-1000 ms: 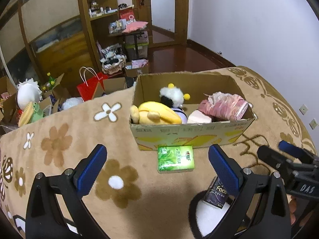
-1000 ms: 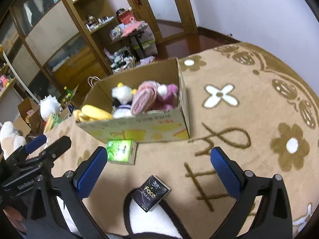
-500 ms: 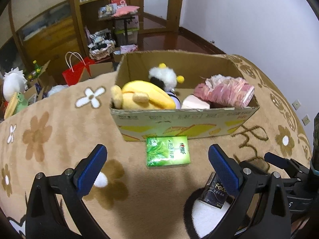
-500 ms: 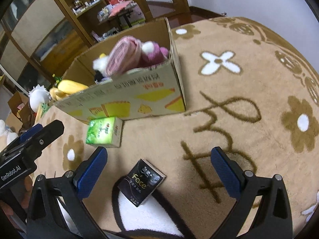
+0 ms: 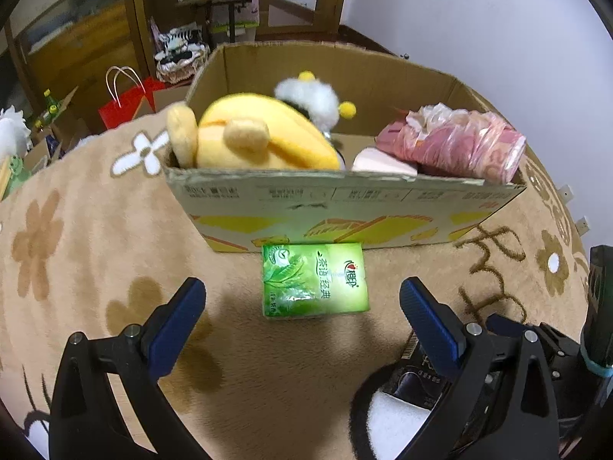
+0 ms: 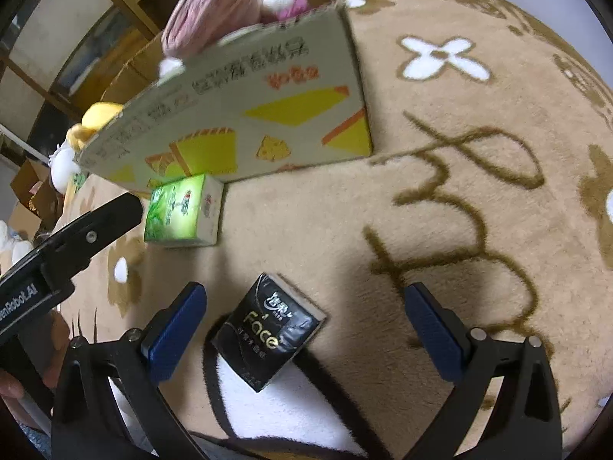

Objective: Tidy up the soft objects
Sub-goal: 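Lower the left tool onto the green tissue pack while the right tool lowers onto the black tissue pack, then grip the green tissue pack with the left tool while the right tool grips the black pack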

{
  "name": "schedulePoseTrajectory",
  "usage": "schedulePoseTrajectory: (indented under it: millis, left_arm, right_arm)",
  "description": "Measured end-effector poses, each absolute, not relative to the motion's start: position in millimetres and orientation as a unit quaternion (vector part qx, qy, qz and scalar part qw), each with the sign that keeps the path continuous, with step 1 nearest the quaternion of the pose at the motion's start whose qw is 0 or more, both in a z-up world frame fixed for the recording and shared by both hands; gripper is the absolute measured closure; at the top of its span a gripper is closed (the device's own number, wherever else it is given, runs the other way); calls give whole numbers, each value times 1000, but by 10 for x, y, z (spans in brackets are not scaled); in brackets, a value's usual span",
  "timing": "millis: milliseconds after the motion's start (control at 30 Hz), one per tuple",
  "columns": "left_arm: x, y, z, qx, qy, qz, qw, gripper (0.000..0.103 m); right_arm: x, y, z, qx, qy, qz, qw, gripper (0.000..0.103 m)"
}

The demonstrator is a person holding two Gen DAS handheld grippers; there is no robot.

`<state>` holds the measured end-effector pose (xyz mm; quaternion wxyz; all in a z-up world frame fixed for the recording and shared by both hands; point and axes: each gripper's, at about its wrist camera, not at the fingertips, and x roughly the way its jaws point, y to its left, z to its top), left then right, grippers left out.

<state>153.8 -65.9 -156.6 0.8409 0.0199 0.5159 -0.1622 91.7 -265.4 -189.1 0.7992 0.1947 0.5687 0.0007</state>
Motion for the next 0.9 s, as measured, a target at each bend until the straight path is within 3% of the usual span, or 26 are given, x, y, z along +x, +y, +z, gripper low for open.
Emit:
schedulePoseTrajectory:
  millis: [300, 400, 433, 600, 633, 900]
  left_arm:
    - [1586, -743, -1753, 21, 533, -173, 828, 3]
    - [1601, -765, -1811, 23, 538, -174, 825, 3]
    - [1606, -769, -1828, 24, 539, -173, 824, 3]
    - [1647, -768, -1908, 25, 546, -171, 820, 3]
    - [1651, -765, -1915, 25, 547, -171, 819, 3]
    - [1696, -789, -2023, 33, 553, -164, 817, 4]
  right_arm:
    - [981, -2455, -2049, 160, 604, 5, 781, 0]
    - [980, -2362, -2074, 131, 614, -2, 778, 5]
    - [982, -2345, -2073, 128, 615, -2, 778, 7]
    - [992, -2260, -2014, 114, 612, 3, 783, 42]
    - [994, -2244, -2007, 113, 612, 7, 783, 45]
    - [1005, -2030, -2017, 99, 597, 12, 796, 52]
